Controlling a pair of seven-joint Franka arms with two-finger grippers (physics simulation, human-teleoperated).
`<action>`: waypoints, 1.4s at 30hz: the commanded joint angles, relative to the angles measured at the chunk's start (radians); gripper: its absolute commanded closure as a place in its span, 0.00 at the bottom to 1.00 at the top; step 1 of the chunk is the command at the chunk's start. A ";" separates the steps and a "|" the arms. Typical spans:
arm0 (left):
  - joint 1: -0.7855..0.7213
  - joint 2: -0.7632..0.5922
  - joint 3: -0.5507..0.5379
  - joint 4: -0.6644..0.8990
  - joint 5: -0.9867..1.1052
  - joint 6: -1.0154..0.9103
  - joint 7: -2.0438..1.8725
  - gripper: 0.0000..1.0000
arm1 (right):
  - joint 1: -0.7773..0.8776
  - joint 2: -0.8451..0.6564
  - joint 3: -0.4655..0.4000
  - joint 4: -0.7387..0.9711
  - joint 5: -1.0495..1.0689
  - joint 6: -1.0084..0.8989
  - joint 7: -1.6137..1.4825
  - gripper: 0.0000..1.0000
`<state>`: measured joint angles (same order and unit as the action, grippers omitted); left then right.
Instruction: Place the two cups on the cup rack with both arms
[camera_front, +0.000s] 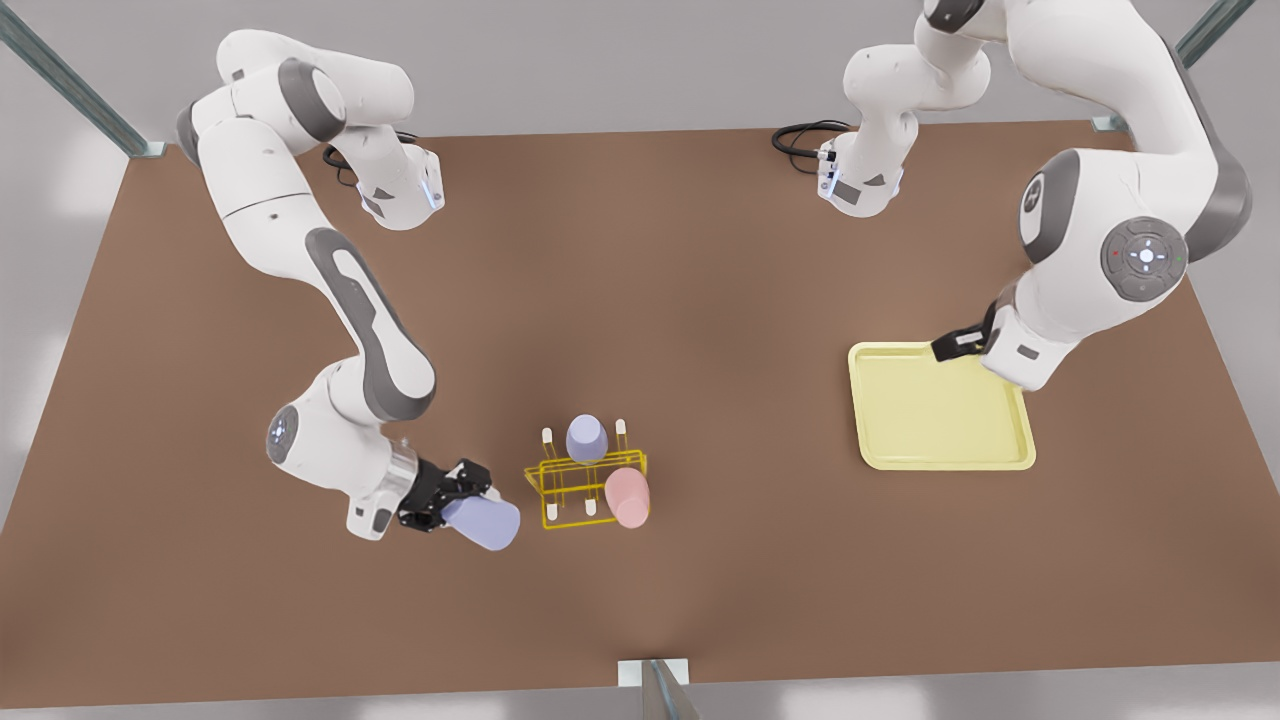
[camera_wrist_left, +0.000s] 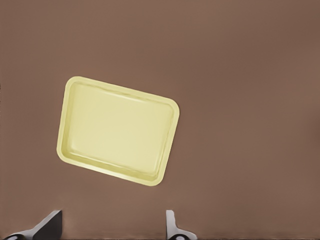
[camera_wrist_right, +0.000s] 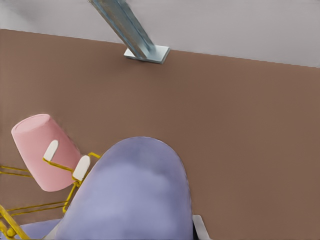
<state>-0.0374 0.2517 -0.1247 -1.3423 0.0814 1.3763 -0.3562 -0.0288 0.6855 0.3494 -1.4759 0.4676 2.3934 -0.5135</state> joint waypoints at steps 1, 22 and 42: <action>0.005 0.003 -0.001 0.000 -0.009 -0.115 0.353 0.00 | 0.006 0.035 0.000 0.063 0.014 -0.074 0.039 0.16; 0.004 0.023 -0.001 0.002 -0.017 -0.140 0.353 0.00 | 0.055 0.101 0.000 0.138 0.063 -0.206 0.078 0.16; 0.005 0.060 -0.016 0.022 -0.083 -0.112 0.355 0.00 | 0.058 0.092 0.042 0.261 0.134 -0.313 0.239 0.00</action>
<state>-0.0331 0.3092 -0.1406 -1.3202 0.0139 1.2465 -0.0373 0.0295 0.7787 0.3880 -1.2363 0.5983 2.1525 -0.4165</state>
